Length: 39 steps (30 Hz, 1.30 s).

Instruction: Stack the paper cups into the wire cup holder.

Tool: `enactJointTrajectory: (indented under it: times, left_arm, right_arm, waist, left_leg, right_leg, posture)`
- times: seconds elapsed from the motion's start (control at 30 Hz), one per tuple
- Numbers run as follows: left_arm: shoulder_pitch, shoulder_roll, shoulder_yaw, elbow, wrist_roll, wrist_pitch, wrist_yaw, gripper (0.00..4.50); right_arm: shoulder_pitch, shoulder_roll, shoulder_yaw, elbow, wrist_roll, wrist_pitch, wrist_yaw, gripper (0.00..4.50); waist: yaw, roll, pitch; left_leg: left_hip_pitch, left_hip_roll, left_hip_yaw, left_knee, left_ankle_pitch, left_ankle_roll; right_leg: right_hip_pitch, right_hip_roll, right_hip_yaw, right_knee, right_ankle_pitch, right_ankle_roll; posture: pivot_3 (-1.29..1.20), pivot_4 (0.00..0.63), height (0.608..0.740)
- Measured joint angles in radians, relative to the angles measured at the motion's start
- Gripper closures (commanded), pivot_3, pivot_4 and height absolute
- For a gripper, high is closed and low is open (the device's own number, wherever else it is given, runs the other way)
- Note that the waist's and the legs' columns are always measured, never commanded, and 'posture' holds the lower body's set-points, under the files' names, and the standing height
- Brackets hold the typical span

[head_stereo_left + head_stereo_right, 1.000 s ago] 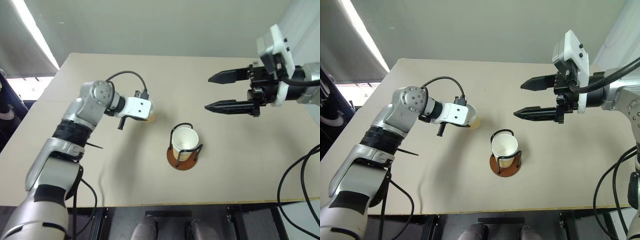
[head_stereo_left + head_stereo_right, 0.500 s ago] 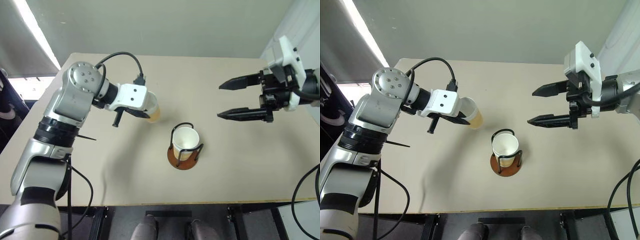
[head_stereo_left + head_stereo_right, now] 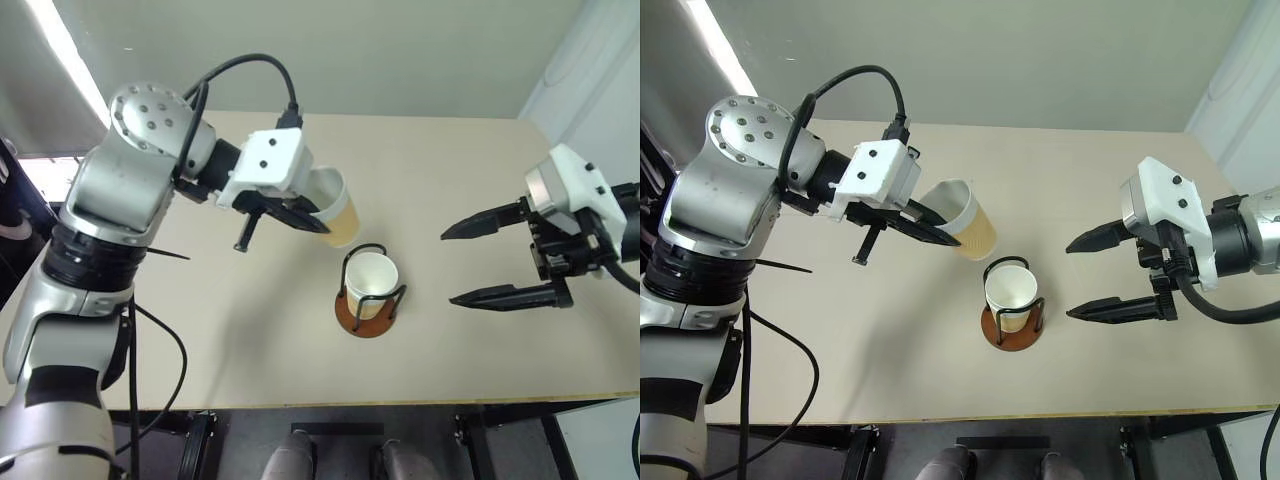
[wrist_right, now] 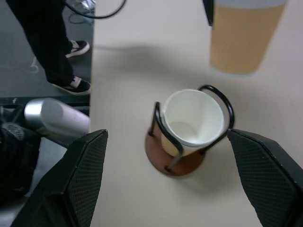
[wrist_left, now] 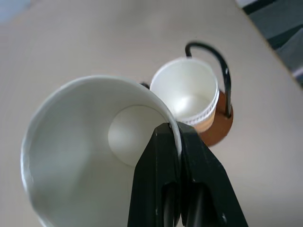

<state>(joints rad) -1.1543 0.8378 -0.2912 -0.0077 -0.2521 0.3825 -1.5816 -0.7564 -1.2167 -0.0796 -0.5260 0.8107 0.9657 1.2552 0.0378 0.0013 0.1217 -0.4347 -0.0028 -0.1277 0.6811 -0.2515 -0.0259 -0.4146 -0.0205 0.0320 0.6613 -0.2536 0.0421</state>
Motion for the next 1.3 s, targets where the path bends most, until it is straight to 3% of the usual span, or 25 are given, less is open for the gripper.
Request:
enactJointTrajectory:
  times: [0.13, 0.5, 0.87, 1.3]
  left_arm:
    - [-0.046, -0.001, 0.001, -0.005, -0.058, 0.033, 0.0, 4.46]
    - [-0.089, -0.04, -0.067, 0.007, -0.147, 0.048, -0.001, 4.46]
    - [-0.094, -0.085, -0.167, 0.056, -0.159, 0.001, -0.001, 4.46]
    - [-0.096, -0.148, -0.217, 0.13, -0.106, -0.099, -0.001, 4.46]
  right_arm:
    - [-0.001, -0.001, -0.083, -0.038, 0.081, 0.04, -0.055, 0.36]
    - [-0.042, -0.083, -0.107, 0.023, 0.095, 0.041, -0.1, 0.36]
    - [0.066, -0.128, -0.205, 0.06, 0.057, 0.028, -0.134, 0.36]
    - [0.091, -0.129, -0.248, 0.047, 0.075, 0.03, -0.168, 0.36]
  waist:
    - [0.001, 0.0, 0.0]
    - [0.003, 0.0, 0.0]
    - [0.007, 0.0, 0.0]
    - [0.011, 0.0, 0.0]
  left_leg:
    - [0.0, 0.0, 0.0, 0.001, 0.0, 0.001]
    - [0.0, 0.0, 0.0, 0.001, -0.001, 0.001]
    - [-0.001, 0.0, 0.0, 0.001, -0.001, 0.001]
    - [-0.001, 0.0, 0.0, 0.001, -0.001, 0.001]
  right_leg:
    - [0.0, 0.0, 0.0, 0.0, 0.0, 0.0]
    - [0.001, 0.0, 0.0, 0.0, 0.0, 0.001]
    - [0.001, 0.0, 0.0, 0.0, 0.0, 0.002]
    - [0.001, 0.0, 0.0, -0.001, 0.0, 0.003]
  posture:
    - [0.0, 0.15, 0.74]
    - [0.0, 0.15, 0.74]
    - [0.0, 0.15, 0.74]
    - [0.0, 0.15, 0.74]
